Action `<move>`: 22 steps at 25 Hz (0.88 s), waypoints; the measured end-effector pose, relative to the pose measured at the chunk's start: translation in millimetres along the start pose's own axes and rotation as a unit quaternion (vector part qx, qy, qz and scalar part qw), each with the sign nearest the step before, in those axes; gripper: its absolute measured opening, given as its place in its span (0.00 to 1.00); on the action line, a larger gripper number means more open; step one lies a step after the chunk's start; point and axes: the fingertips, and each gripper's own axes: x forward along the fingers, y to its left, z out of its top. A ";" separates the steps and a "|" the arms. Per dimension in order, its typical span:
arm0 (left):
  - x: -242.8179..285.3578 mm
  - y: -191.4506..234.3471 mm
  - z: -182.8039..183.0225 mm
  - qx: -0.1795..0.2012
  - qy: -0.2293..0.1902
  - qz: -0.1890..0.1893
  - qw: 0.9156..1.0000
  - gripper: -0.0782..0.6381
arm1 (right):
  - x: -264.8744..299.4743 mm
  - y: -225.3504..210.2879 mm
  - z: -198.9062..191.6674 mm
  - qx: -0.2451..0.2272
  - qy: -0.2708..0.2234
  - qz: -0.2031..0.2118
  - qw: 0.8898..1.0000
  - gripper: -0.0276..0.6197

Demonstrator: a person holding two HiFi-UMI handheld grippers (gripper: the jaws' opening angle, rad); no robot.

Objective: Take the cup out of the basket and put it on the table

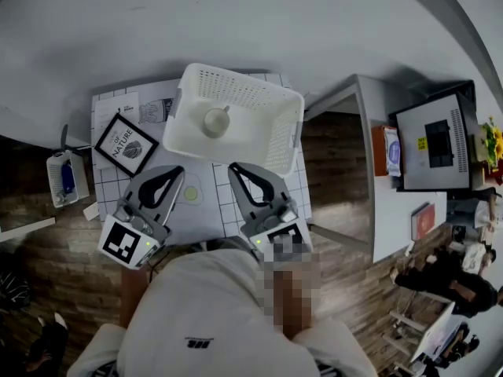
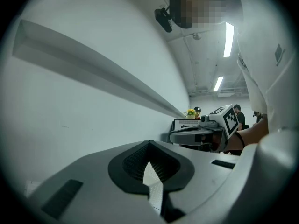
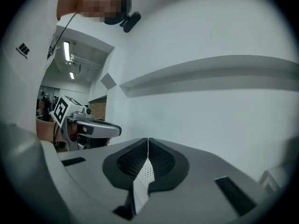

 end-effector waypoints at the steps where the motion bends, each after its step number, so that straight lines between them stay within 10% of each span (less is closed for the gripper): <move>1: 2.7 2.2 -1.5 -0.001 0.002 0.001 1.000 0.12 | 2.1 -3.5 -1.5 0.000 0.002 0.001 1.000 0.07; 22: 40.0 39.7 -24.8 -0.022 0.027 0.021 0.999 0.12 | 41.2 -42.7 -41.4 -0.045 0.072 0.038 0.996 0.07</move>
